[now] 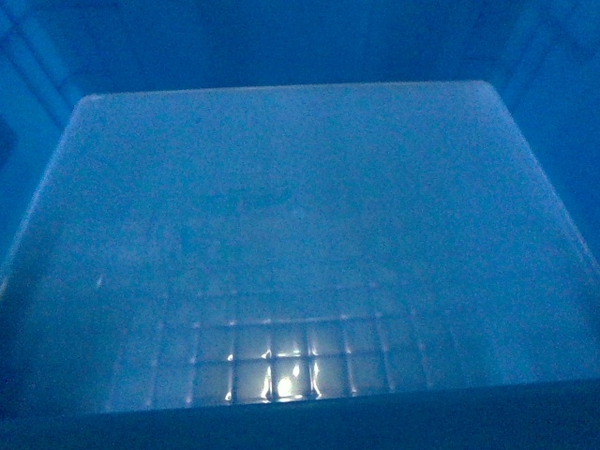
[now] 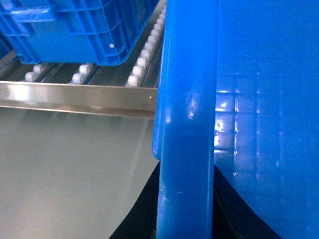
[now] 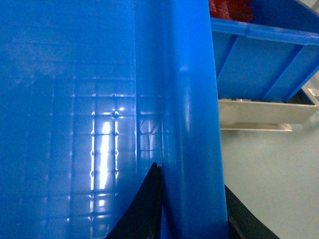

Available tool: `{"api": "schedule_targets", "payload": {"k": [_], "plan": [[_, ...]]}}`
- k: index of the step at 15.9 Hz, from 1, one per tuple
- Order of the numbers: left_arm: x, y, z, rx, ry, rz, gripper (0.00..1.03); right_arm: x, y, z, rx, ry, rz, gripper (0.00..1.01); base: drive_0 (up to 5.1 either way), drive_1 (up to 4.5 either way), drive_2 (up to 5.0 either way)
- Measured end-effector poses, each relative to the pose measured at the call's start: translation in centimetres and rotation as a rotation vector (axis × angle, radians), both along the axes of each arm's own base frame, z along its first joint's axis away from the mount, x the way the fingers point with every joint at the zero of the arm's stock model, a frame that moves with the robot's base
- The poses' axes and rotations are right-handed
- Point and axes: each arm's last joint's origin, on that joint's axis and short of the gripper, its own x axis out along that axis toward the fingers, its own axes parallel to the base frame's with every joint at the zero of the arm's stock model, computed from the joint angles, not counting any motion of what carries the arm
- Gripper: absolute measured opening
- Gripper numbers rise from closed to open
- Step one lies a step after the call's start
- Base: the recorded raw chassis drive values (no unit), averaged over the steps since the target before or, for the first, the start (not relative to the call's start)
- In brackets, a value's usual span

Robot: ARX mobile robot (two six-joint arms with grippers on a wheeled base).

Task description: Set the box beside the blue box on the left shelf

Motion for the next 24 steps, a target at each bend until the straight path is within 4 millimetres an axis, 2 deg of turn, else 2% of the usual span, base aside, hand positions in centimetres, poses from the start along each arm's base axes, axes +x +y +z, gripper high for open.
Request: {"api": "schedule_targets", "payload": {"k": [21,24], "plan": [[0.08,-0.05,-0.07,0.000,0.003,-0.002,0.14,0.02,0.01,-0.03,-0.005,0.002,0.000,0.17,0.0,4.08,-4.1],[0.07,-0.05,-0.08,0.002,0.004,-0.002,0.14,0.04,0.02,-0.07,-0.004,0.004,-0.001,0.17,0.0,0.00,0.0]]}}
